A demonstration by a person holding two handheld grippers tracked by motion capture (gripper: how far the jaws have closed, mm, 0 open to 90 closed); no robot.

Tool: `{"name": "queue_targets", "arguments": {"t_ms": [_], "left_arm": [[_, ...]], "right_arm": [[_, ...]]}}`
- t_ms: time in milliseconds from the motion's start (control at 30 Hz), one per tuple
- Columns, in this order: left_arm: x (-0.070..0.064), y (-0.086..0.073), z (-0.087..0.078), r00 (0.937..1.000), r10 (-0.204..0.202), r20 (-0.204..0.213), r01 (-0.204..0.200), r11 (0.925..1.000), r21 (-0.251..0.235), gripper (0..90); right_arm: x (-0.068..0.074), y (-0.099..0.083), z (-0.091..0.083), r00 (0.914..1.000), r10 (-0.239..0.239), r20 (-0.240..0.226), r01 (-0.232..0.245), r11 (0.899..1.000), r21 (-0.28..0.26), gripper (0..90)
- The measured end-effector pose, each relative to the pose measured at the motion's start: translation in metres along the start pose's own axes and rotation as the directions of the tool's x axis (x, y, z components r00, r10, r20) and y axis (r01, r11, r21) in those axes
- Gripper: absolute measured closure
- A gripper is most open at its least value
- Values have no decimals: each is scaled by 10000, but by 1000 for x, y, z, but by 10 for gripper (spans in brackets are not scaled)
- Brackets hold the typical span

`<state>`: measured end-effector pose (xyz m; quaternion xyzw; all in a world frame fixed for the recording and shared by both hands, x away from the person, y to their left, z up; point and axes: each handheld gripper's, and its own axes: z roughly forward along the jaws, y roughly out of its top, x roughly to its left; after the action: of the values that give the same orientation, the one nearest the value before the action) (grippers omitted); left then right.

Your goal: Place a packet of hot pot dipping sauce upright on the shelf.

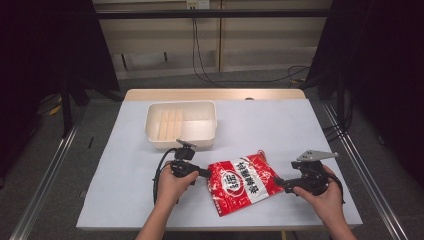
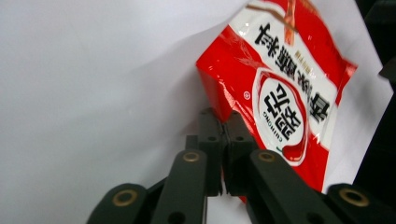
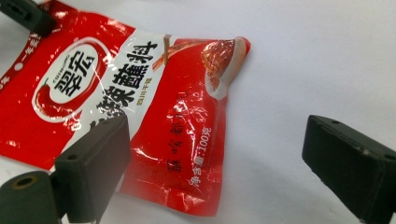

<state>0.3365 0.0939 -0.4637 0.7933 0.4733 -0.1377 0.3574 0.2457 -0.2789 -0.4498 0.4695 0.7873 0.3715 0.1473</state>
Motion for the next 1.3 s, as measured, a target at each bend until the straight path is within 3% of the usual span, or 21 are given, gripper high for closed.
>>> {"name": "queue_targets", "arguments": {"t_ms": [133, 233, 300, 500, 600, 767, 800, 900, 1000, 1100, 1133, 1200, 1233, 1300], "left_arm": [[-3, 11, -1, 9996, -130, -241, 124, 9997, -219, 896], [-5, 14, 1, 9996, -149, -240, 144, 9997, -218, 801], [-8, 12, 3, 9998, -71, -164, 66, 9996, -292, 674], [-5, 2, 6, 9997, -257, -43, 255, 9988, -407, 571], [-3, -5, 8, 9994, -336, -4, 335, 9967, -738, 562], [-2, -8, 9, 9976, -671, 171, 682, 9949, -745, 562], [-3, -9, 9, 9975, -690, 160, 702, 9933, -916, 549], [-2, -11, 8, 9986, -517, 142, 527, 9954, -805, 524], [-1, -14, 7, 9970, -748, 186, 762, 9927, -939, 534], [2, -17, 6, 9923, -1161, 423, 1196, 9883, -949, 565], [3, -17, 5, 9933, -1060, 451, 1092, 9911, -757, 582], [1, -18, 7, 9886, -1381, 604, 1425, 9869, -761, 615], [1, -18, 7, 9905, -1228, 616, 1268, 9898, -651, 630], [-2, -18, 11, 9847, -1542, 807, 1609, 9834, -841, 641]], "right_arm": [[-1, -1, 0, 10000, 64, -11, -64, 10000, 30, 80], [-1, -1, 0, 10000, 53, -5, -53, 10000, 0, 80], [-2, -1, -1, 10000, 81, -13, -81, 10000, 19, 81], [-3, -2, -1, 10000, 73, 29, -73, 10000, 31, 81], [-3, -1, -2, 9999, 113, -9, -114, 9999, -41, 81], [-2, -1, -1, 9999, 102, -15, -102, 9999, 10, 81], [-2, -1, -1, 10000, 65, -46, -65, 10000, -12, 81], [-1, 0, -1, 10000, 63, -49, -63, 10000, -23, 81], [-2, 0, 0, 10000, 87, -39, -87, 10000, -18, 81], [-1, 0, 0, 10000, 76, -15, -76, 10000, 1, 81], [-1, 0, 0, 10000, 22, -34, -22, 10000, -15, 81], [0, 1, 0, 10000, 38, -34, -38, 10000, 15, 81], [0, 1, 0, 10000, 41, -37, -41, 10000, 14, 81], [0, 1, 0, 10000, 48, -29, -48, 10000, 15, 81]]}}
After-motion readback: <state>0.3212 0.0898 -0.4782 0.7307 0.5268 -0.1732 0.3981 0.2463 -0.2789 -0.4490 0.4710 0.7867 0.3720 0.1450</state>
